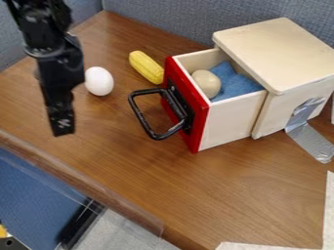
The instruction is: Close the drawer
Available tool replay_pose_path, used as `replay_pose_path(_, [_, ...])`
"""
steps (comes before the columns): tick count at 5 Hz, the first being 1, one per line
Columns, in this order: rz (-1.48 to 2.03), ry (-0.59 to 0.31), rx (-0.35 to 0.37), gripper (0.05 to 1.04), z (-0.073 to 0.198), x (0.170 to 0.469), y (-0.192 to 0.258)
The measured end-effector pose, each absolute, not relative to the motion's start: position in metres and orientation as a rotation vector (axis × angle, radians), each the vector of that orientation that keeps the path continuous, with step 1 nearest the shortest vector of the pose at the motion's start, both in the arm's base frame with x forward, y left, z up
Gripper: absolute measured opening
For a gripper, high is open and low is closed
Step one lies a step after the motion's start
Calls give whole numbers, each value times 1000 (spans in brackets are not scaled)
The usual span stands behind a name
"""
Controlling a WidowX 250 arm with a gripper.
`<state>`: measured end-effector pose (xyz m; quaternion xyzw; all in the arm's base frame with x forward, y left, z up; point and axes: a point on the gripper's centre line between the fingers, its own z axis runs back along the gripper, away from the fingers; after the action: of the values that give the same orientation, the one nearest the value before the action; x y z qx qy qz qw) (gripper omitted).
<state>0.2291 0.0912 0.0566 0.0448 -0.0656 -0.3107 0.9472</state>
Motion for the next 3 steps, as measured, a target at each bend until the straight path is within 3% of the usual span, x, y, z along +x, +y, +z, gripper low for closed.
replay_pose_path(3, [-657, -193, 73, 1001, 36, 260, 62])
